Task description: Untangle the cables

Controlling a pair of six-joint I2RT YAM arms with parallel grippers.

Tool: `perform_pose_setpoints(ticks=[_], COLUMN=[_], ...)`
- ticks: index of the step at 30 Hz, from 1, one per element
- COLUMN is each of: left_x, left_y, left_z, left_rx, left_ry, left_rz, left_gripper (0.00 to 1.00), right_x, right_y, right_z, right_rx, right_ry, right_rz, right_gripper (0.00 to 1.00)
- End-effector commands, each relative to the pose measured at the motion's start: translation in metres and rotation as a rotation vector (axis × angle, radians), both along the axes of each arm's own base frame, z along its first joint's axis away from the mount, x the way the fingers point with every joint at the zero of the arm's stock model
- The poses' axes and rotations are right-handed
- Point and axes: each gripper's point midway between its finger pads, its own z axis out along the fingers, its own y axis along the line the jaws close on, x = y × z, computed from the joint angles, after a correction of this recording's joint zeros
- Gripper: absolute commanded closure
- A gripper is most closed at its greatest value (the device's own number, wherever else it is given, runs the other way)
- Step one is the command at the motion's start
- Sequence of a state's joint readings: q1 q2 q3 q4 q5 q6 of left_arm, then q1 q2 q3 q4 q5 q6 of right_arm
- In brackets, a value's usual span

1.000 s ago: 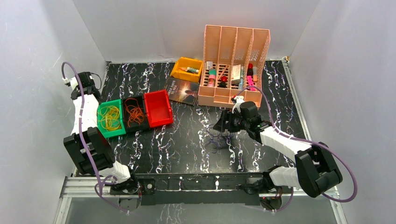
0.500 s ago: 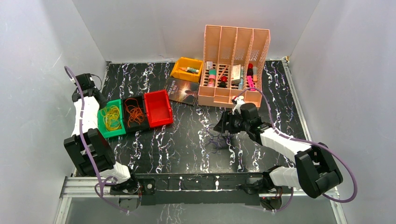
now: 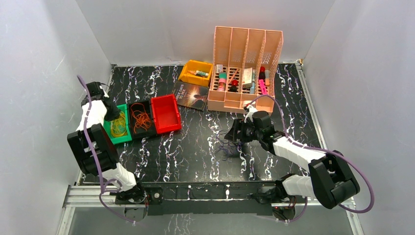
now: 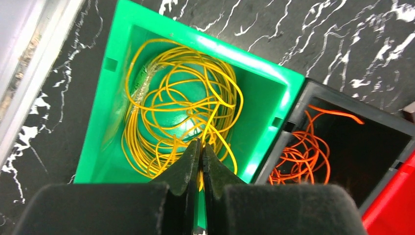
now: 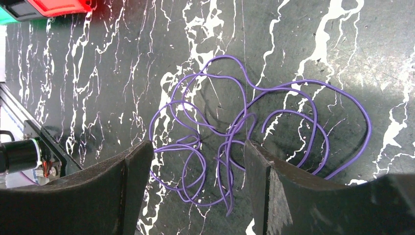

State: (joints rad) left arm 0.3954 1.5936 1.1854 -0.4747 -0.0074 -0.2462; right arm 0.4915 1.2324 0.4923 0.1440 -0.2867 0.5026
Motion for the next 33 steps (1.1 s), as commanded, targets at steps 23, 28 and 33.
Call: perform_pose_setpoints(ticks=[23, 28, 33], left_x=[-0.01, -0.012, -0.011], left_y=[0.011, 0.017, 0.014], left_z=[0.019, 0.044, 0.067], left_rx=[0.065, 0.114, 0.124], left_ry=[0.001, -0.061, -0.12], left_rz=[0.082, 0.111, 0.101], left_gripper=[0.66, 0.57, 0.52], right_x=[0.01, 0.01, 0.015], right_y=[0.001, -0.001, -0.005], right_z=[0.018, 0.02, 0.027], right_rx=[0.019, 0.009, -0.012], right_ry=[-0.092, -0.1, -0.131], right_rz=[-0.017, -0.012, -0.03], right_gripper=[0.22, 0.23, 0.22])
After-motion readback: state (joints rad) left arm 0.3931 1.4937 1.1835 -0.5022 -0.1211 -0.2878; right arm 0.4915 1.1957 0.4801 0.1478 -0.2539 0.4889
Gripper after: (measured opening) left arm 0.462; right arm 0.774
